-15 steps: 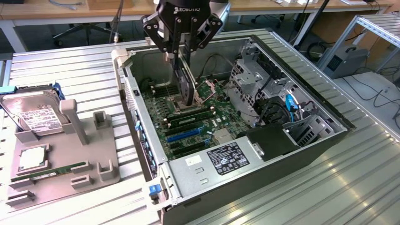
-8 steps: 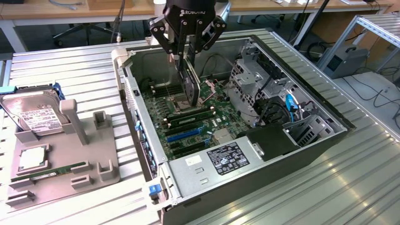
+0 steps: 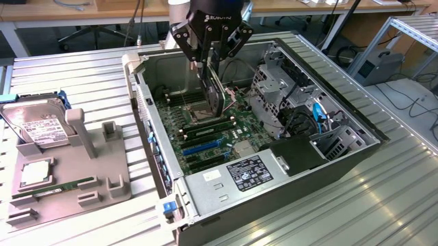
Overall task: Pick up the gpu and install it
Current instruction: 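Pick up the gpu and move the gpu toward the slot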
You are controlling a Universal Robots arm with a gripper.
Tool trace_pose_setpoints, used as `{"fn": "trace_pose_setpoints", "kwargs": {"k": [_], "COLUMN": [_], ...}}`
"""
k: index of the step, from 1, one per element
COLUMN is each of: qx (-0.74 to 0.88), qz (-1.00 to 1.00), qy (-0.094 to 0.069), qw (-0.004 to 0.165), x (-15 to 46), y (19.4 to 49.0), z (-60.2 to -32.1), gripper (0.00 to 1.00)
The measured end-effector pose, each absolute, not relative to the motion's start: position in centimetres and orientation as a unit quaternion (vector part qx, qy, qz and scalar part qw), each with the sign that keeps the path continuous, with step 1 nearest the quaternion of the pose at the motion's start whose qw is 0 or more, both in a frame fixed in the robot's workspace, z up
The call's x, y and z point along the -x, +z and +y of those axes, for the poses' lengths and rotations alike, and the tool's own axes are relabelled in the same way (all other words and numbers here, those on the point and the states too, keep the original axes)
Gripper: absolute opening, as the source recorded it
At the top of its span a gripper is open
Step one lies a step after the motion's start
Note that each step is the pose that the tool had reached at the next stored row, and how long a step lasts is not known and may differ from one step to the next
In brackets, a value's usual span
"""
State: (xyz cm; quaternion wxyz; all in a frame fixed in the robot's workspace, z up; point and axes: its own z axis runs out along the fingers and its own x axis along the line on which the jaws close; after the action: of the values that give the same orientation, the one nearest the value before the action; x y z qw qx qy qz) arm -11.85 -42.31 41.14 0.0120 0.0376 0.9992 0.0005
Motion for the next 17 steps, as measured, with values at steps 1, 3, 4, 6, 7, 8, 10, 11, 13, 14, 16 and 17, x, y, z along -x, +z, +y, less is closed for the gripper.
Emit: {"fn": "trace_pose_setpoints", "kwargs": {"k": [1, 3, 4, 6, 7, 8, 10, 11, 13, 14, 16, 17], "qx": [-0.038, -0.038, -0.038, -0.038, -0.038, -0.038, -0.038, -0.038, -0.038, -0.038, -0.038, -0.038], "qz": [0.999, 0.999, 0.999, 0.999, 0.999, 0.999, 0.999, 0.999, 0.999, 0.999, 0.999, 0.999], "qy": [0.000, 0.000, 0.000, 0.000, 0.000, 0.000, 0.000, 0.000, 0.000, 0.000, 0.000, 0.000], "qw": [0.012, 0.012, 0.012, 0.012, 0.012, 0.012, 0.012, 0.012, 0.012, 0.012, 0.012, 0.012], "x": [11.8, 11.5, 11.4, 11.3, 11.3, 11.2, 11.1, 11.0, 10.9, 10.9, 10.8, 10.8], "y": [41.1, 40.9, 40.8, 40.6, 40.6, 40.5, 40.3, 40.3, 40.1, 40.0, 39.8, 39.7], "z": [-42.3, -42.3, -42.3, -42.3, -42.3, -42.3, -42.3, -42.3, -42.3, -42.3, -42.3, -42.3], "gripper": [0.27, 0.27, 0.27, 0.27, 0.27, 0.27, 0.27, 0.27, 0.27, 0.27, 0.27, 0.27]}}
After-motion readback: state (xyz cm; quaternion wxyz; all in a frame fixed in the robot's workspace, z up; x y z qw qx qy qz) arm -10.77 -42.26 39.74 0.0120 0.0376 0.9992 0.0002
